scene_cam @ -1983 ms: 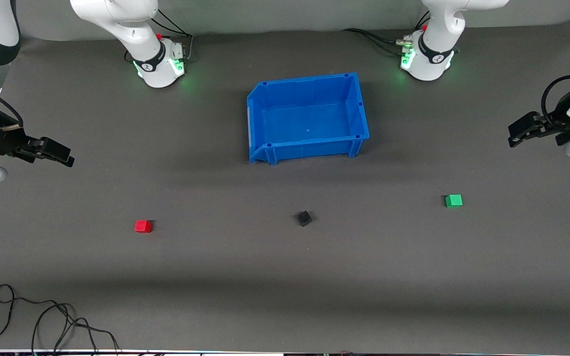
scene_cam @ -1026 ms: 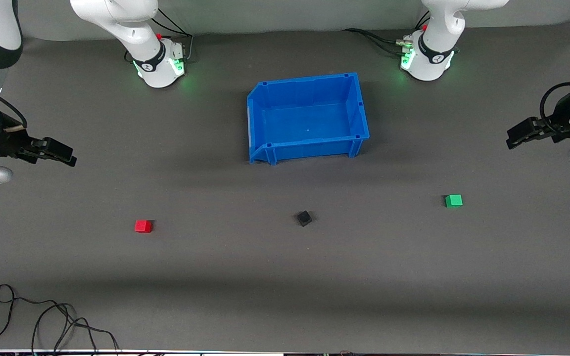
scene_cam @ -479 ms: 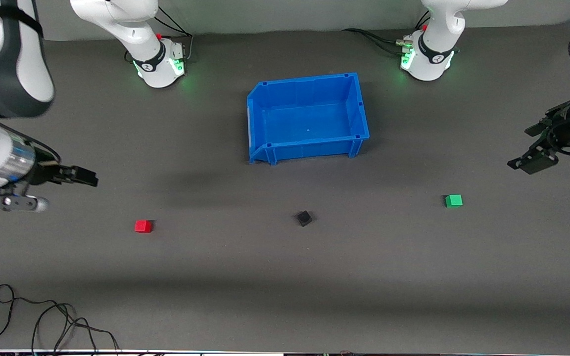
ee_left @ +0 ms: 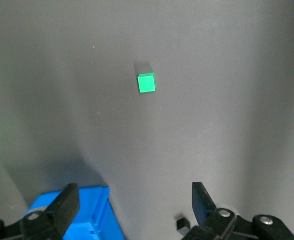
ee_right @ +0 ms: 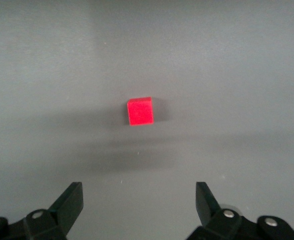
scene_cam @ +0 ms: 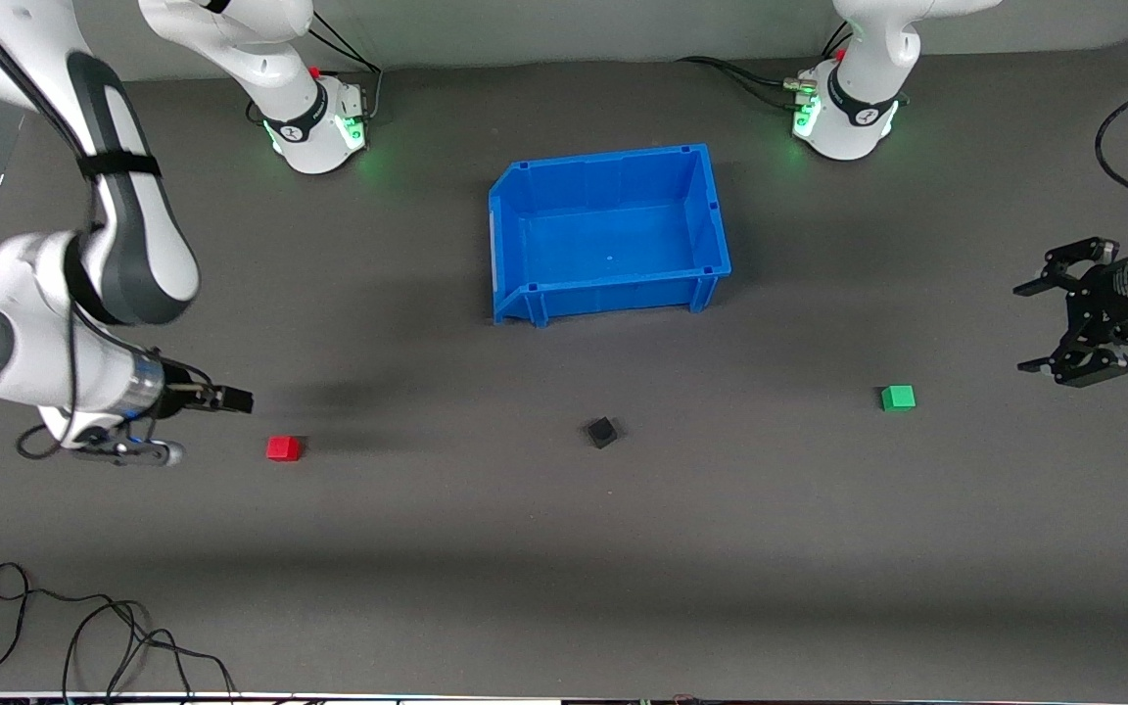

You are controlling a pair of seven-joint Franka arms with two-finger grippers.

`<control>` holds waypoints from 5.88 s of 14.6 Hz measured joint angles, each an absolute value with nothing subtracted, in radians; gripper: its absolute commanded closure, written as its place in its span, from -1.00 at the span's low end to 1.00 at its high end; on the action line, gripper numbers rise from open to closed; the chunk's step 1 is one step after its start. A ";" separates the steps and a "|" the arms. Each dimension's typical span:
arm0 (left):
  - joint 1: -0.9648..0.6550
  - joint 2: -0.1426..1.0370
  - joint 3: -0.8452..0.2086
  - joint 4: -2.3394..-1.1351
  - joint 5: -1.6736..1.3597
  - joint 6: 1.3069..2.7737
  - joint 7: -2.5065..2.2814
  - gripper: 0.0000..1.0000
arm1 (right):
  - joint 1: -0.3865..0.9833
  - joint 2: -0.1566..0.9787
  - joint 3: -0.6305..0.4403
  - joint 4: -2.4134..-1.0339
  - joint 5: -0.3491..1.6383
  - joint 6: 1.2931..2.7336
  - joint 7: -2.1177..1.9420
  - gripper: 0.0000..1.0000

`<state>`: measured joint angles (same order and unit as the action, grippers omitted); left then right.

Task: Attach green and red cubes to black cube
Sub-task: 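Reach the right gripper to the red cube while the left gripper reaches the green cube, then close the right gripper on the red cube while the left gripper grasps the green cube, then carry the red cube and green cube toward the black cube with both grippers, then press the red and green cubes against the black cube's sides with both grippers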

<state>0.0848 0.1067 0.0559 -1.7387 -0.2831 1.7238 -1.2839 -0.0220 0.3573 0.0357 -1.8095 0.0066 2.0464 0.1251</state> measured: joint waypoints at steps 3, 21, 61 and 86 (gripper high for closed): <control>0.109 0.106 0.056 -1.846 -0.326 1.850 -1.284 -1.00 | -0.023 0.449 0.034 -1.812 0.007 2.132 0.125 -0.99; 0.112 0.349 0.055 -2.256 -0.934 2.505 -0.621 -1.00 | -0.024 0.637 0.032 -1.809 0.007 2.353 0.128 -0.47; -0.075 0.440 0.036 -1.916 -0.754 2.380 -1.116 0.40 | 0.365 0.782 0.058 -1.457 0.152 2.377 1.683 1.00; -0.532 0.684 0.031 -1.750 -0.632 2.691 -1.955 0.48 | 0.613 1.043 0.050 -1.141 -0.065 2.376 2.106 1.00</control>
<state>-0.5320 0.6842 0.0310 -1.7496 -0.6318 2.6913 -1.9553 0.6127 1.0434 0.0496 -1.1406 -0.0651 2.3758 2.1057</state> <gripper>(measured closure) 0.630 0.604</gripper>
